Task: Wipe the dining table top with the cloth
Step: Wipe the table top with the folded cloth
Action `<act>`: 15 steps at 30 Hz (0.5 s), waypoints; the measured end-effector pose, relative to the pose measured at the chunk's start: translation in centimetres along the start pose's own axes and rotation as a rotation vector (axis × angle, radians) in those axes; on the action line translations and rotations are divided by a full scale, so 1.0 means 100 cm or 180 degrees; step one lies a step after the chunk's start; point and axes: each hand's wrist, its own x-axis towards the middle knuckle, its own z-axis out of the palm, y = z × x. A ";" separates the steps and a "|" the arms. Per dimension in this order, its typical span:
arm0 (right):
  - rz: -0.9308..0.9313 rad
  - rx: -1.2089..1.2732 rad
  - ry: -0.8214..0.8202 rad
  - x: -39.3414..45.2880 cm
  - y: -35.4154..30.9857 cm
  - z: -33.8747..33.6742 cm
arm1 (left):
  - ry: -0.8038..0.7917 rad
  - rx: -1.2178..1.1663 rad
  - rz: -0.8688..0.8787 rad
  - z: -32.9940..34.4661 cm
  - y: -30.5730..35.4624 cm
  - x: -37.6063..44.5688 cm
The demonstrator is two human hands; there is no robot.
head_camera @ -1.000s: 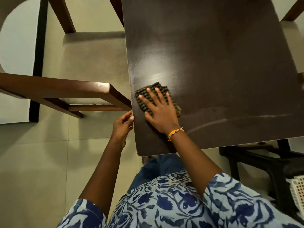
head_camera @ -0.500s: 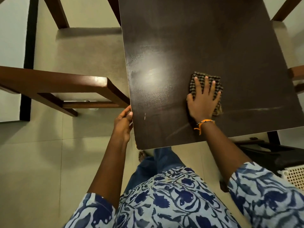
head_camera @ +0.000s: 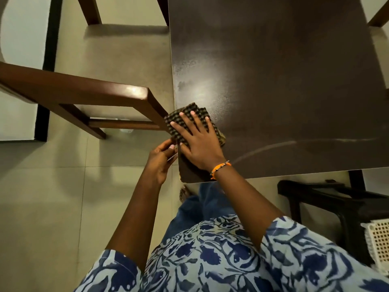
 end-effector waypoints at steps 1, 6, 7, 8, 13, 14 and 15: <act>0.0047 -0.0009 0.0018 -0.004 0.012 -0.003 | -0.0018 0.0059 0.0025 0.000 0.001 0.000; 0.0968 -0.0014 0.0210 -0.035 0.092 -0.023 | 0.0132 0.0620 0.0113 0.007 0.007 -0.003; 0.1170 -0.0016 0.0261 -0.043 0.110 -0.028 | 0.0163 0.0748 0.0136 0.009 0.008 -0.003; 0.1373 -0.0010 0.0317 -0.052 0.126 -0.032 | 0.0184 0.0843 0.0150 0.010 0.009 -0.004; 0.2371 0.0159 0.0627 -0.075 0.155 -0.036 | 0.0205 0.1107 0.0164 0.013 0.016 -0.003; 0.2564 0.0224 0.0696 -0.072 0.148 -0.033 | 0.0226 0.1117 0.0184 0.015 0.016 -0.003; 0.2737 0.0269 0.0749 -0.067 0.137 -0.030 | 0.0267 0.1111 0.0204 0.016 0.017 -0.003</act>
